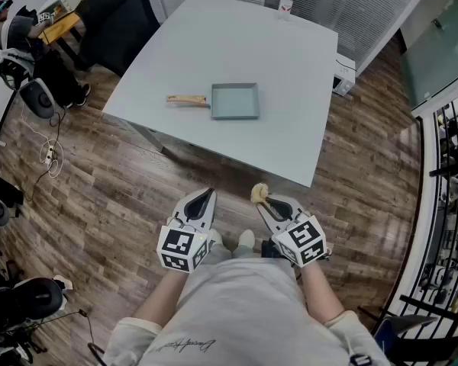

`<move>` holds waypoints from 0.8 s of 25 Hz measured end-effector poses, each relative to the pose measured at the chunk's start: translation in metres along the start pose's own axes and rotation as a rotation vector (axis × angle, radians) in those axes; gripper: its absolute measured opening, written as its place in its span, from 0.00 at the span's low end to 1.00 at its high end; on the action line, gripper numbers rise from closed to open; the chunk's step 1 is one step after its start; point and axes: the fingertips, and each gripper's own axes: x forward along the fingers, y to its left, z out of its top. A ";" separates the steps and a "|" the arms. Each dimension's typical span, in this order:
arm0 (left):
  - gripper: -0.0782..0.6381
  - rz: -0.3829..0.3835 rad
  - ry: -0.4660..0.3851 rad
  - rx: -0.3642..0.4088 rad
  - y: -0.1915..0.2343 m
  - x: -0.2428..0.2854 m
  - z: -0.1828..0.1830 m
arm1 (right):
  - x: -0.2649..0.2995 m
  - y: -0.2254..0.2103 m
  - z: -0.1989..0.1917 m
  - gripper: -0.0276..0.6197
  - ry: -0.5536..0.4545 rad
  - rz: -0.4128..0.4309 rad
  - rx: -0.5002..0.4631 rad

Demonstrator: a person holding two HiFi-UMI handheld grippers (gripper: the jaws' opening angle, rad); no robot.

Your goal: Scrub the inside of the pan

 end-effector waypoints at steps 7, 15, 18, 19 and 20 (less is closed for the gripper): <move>0.12 -0.014 0.012 0.017 0.006 -0.015 0.002 | 0.006 0.020 -0.002 0.15 0.005 -0.004 0.005; 0.12 -0.033 -0.003 0.029 0.009 -0.026 0.000 | 0.010 0.030 -0.001 0.15 0.018 -0.015 -0.010; 0.12 -0.036 -0.006 0.018 0.014 -0.029 0.000 | 0.012 0.032 0.002 0.15 0.014 -0.027 0.001; 0.12 -0.036 -0.007 0.016 0.015 -0.030 0.000 | 0.012 0.032 0.004 0.15 0.011 -0.030 0.008; 0.12 -0.038 -0.008 0.016 0.017 -0.031 0.000 | 0.012 0.033 0.005 0.15 0.009 -0.031 0.011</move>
